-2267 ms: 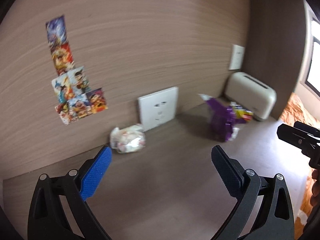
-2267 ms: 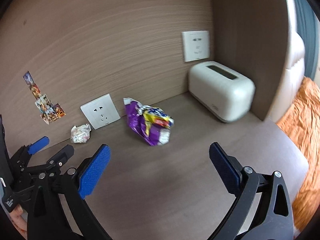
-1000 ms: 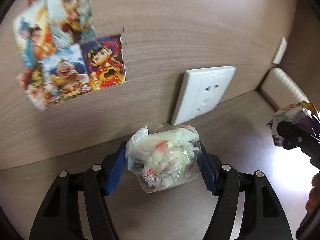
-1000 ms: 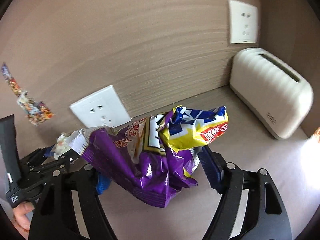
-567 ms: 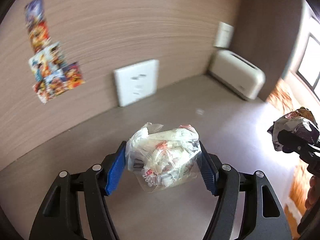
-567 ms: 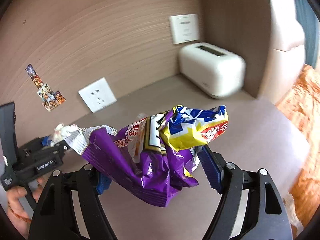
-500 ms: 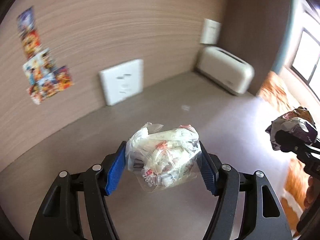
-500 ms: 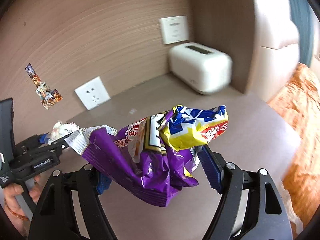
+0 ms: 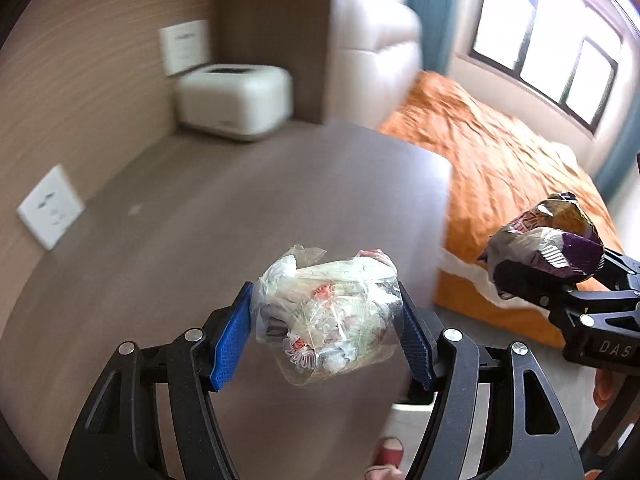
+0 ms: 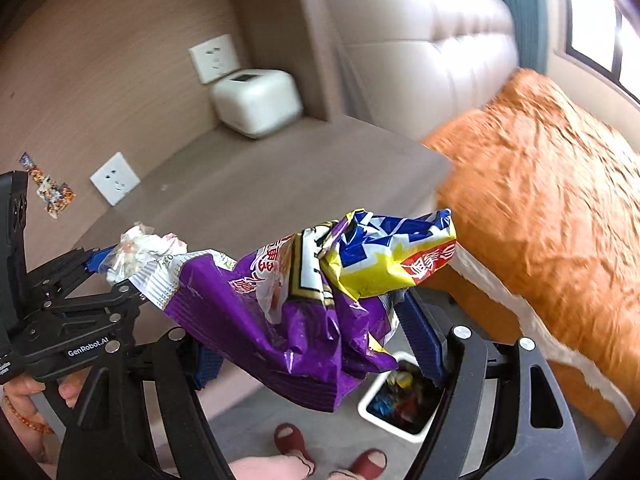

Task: Collect trash
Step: 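Carry the white bag and purple snack bag to the bin and release them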

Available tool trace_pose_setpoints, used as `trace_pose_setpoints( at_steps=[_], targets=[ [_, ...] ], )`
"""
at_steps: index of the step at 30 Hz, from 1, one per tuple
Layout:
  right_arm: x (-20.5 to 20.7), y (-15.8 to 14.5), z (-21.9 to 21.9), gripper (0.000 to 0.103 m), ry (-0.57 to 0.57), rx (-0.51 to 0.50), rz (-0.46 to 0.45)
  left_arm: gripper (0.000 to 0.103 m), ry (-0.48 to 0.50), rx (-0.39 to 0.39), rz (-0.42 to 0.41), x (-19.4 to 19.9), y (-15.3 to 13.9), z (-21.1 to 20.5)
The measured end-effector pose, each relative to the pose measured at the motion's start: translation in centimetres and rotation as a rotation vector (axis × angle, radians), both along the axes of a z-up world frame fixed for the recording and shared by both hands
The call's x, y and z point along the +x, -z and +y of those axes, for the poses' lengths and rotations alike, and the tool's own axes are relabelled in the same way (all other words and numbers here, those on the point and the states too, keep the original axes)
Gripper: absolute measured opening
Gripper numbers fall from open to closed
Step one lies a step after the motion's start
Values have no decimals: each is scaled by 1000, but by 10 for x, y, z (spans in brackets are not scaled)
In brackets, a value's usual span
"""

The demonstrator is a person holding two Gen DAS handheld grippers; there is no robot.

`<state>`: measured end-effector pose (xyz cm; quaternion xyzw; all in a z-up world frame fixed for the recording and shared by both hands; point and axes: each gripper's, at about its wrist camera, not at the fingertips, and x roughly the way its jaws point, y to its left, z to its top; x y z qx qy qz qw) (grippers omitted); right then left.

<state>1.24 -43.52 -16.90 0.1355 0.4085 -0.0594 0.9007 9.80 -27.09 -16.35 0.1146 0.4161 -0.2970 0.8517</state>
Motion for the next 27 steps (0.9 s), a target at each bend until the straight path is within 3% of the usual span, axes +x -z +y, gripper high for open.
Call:
trace_pose_setpoints(
  at_steps=[12,23,27],
  targets=[
    [-66,49,-65,76,113,52,109,66,189,97,67,-53,42,-101],
    [-88,111,-101,76,205,126,191,66,333,211,192,-79,135,-161],
    [-84,153,-114,76,230,151,239,66,364,234,235,-80,175,-173]
  ],
)
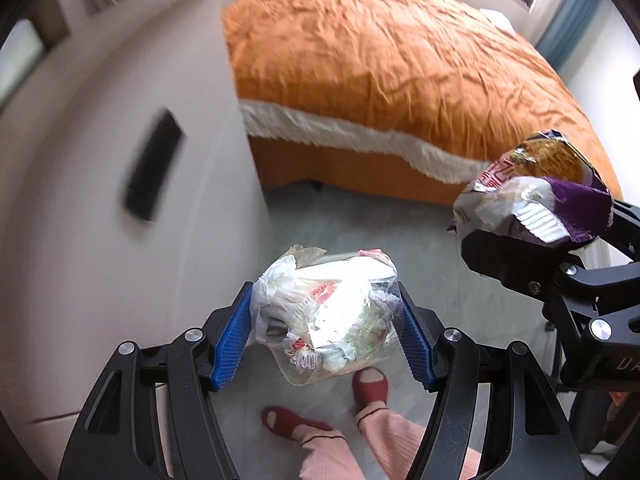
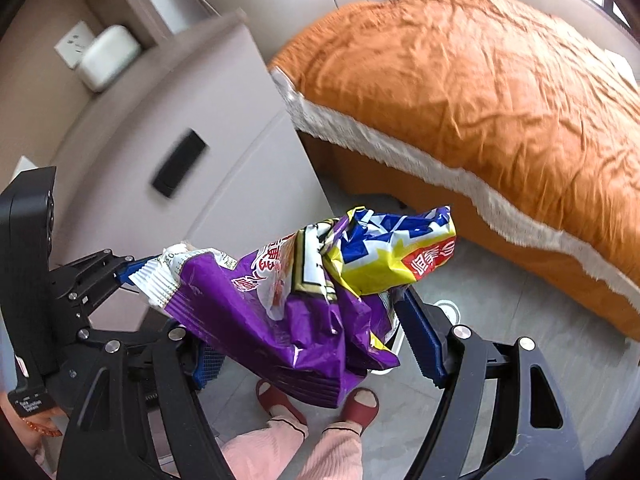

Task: Collect trash
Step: 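Carry the white bag and purple snack bag to the bin and release them, then raise both open tools from the bin back toward the desk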

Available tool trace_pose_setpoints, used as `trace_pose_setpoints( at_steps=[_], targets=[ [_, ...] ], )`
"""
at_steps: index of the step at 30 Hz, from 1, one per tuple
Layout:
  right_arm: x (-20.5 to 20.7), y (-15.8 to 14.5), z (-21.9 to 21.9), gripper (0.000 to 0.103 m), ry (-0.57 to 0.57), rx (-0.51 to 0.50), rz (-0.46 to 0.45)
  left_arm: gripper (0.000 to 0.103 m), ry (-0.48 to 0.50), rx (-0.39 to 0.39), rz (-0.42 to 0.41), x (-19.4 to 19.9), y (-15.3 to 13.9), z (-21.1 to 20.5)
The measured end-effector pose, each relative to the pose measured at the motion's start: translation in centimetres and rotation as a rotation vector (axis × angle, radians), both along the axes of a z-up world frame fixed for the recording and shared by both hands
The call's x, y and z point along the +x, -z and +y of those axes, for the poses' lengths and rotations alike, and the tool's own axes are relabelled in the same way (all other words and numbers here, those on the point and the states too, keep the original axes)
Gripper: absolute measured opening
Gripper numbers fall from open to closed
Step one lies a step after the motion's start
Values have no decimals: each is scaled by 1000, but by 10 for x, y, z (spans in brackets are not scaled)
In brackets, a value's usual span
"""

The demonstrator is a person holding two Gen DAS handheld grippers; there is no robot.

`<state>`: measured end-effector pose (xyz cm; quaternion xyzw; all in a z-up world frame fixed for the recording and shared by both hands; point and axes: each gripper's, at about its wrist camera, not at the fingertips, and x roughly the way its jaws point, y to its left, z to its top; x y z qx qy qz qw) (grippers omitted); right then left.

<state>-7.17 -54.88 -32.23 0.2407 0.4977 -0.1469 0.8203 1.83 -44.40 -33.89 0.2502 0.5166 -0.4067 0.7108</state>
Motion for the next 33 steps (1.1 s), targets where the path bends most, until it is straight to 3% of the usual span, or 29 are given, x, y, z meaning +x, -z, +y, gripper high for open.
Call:
trace_pose_setpoints(
  at_steps=[11,13,14,15,17,23,33],
  targets=[
    [26,153,-22,76,27,105,139,68,62,142,108,-2,165,-27],
    [29,182,-23,80,19,119,165,89,78,162,143,-4,197,-33],
    [29,204,-25,91,9,136,191,98,85,177,152,-5,210,-35],
    [29,216,-26,97,8,133,211,98,86,194,153,-5,228,-37],
    [26,243,-28,99,-7,157,249,98,97,230,157,-7,254,-42],
    [19,265,-28,99,-33,126,290,98,99,227,138,-11,270,-48],
    [14,226,-26,99,-27,112,233,98,107,201,85,-17,222,-45]
  ],
)
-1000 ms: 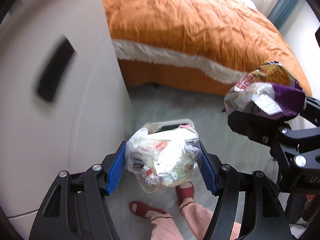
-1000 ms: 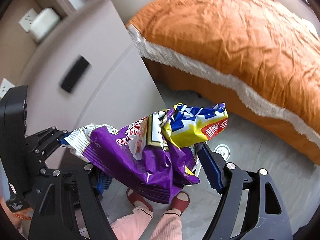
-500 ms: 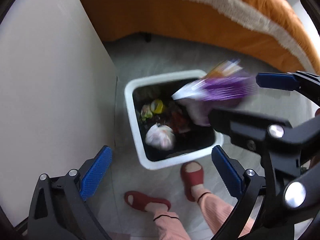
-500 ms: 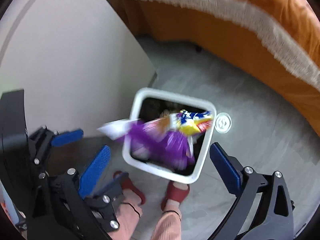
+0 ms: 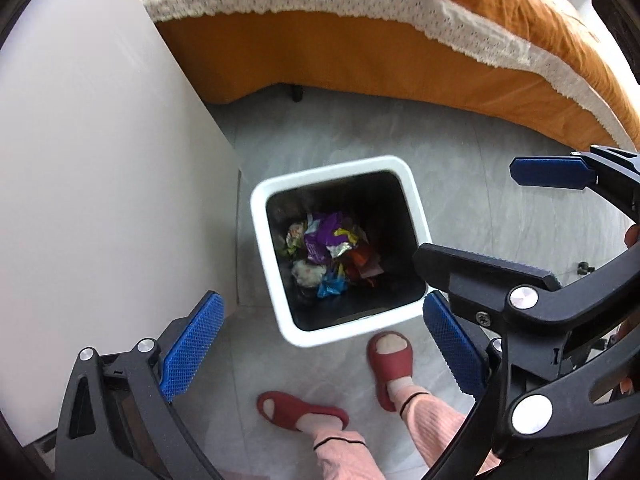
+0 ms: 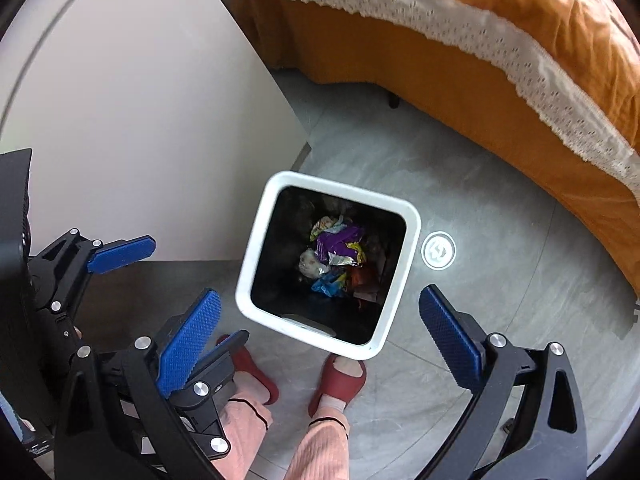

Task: Collect trash
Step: 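Raise both open tools from the bin back toward the desk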

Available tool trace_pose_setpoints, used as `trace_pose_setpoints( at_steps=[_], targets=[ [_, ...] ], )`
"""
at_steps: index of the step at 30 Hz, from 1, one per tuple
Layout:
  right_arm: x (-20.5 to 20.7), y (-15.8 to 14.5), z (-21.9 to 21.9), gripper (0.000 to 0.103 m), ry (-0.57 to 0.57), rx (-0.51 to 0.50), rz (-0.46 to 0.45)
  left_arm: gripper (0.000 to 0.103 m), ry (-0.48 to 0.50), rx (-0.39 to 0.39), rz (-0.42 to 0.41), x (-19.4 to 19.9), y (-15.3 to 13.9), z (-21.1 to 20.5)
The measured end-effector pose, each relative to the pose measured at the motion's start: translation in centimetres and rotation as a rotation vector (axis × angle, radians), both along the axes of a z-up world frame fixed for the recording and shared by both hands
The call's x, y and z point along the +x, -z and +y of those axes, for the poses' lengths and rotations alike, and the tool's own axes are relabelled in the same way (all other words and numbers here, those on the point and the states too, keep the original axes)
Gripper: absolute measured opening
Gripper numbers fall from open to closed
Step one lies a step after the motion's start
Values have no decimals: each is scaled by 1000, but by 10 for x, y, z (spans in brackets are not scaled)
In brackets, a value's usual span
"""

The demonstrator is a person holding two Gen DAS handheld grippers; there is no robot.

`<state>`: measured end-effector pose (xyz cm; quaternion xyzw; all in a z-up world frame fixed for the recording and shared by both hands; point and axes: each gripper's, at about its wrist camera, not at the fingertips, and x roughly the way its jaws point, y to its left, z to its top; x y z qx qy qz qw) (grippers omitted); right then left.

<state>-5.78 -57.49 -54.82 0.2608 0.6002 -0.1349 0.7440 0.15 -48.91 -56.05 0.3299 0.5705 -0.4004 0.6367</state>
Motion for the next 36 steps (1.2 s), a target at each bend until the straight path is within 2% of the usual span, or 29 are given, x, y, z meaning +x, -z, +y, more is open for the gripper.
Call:
trace_pose_setpoints(
  at_steps=[5,7,12,17,20,23,30,36],
  targets=[
    [-11,-41,-5,99,33,10,-63,98,-6,-20,-38,1,-40,1],
    [-16,-57,-7,99,45,12,-89,98,-17,-46,-66,1,-66,1],
    [-31,-124,-3,99,67,-28,-174,98,-61,-118,-117,2,-137,8],
    [-41,-193,7,99,47,-122,-261,98,-120,-158,-170,5,-199,24],
    [-44,-240,14,99,29,-181,-329,98,-186,-217,-191,10,-246,46],
    [-42,-276,22,99,3,-205,-393,98,-243,-257,-226,13,-281,65],
    [-19,-345,59,99,-68,-220,-541,98,-378,-350,-404,20,-372,135],
    [17,-393,112,99,-177,-207,-648,98,-512,-366,-510,32,-419,200]
  ],
)
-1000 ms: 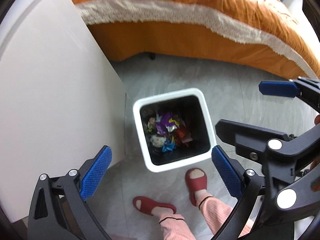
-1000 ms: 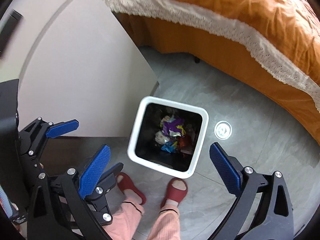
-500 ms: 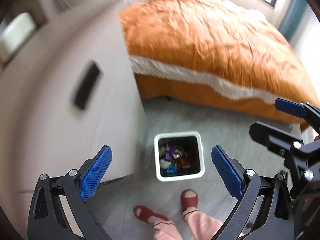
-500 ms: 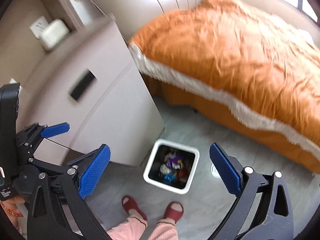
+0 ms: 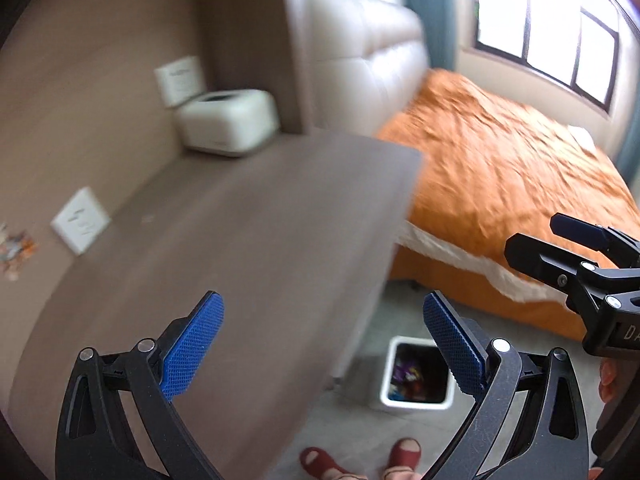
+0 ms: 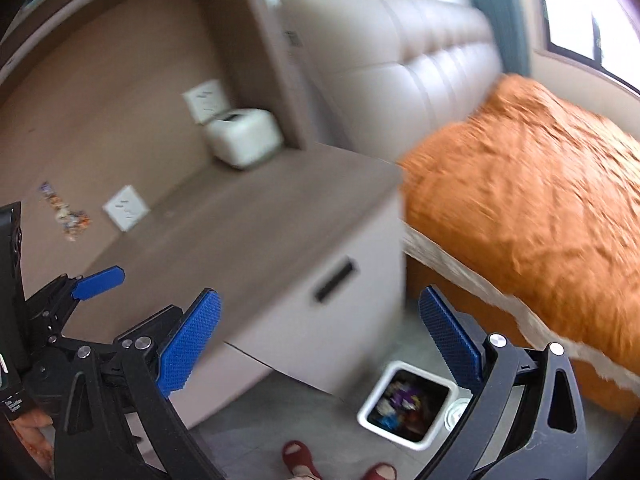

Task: Collect trash
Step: 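Raise both open tools from the bin back toward the desk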

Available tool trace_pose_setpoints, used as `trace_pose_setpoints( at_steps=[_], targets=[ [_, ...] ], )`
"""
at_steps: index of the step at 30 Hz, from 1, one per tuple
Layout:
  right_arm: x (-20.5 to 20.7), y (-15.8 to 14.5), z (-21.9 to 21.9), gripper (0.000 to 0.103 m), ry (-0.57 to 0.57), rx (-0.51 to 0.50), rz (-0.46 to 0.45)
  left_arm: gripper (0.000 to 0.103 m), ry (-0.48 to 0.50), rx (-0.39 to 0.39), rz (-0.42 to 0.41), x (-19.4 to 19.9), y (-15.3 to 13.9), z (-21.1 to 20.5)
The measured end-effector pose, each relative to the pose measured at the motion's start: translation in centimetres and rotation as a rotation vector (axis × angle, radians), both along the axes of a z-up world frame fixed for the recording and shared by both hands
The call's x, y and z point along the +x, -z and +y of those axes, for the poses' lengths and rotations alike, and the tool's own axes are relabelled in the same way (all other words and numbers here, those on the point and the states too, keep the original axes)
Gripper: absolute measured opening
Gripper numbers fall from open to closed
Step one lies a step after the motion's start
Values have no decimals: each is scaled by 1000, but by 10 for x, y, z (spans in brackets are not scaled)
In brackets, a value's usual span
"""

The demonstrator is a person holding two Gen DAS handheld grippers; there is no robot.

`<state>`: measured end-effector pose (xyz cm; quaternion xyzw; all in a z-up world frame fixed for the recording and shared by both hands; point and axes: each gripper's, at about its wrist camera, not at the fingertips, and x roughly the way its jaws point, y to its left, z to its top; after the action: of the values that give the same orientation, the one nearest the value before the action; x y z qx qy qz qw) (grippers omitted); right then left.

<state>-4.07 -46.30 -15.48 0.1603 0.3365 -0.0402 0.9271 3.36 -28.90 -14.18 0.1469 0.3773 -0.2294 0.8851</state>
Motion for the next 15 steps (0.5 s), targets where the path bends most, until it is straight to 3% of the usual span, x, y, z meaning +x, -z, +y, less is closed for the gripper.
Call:
trace_pose_setpoints(
  at_steps=[7,15],
  targets=[
    [41,-40,72,99,-149,-41,-80,98,-217,-60,-47,22,-41,95],
    [76,-69,164,99,-336,-104,-141,98,-383,-43,-161,25,-67,175]
  ],
)
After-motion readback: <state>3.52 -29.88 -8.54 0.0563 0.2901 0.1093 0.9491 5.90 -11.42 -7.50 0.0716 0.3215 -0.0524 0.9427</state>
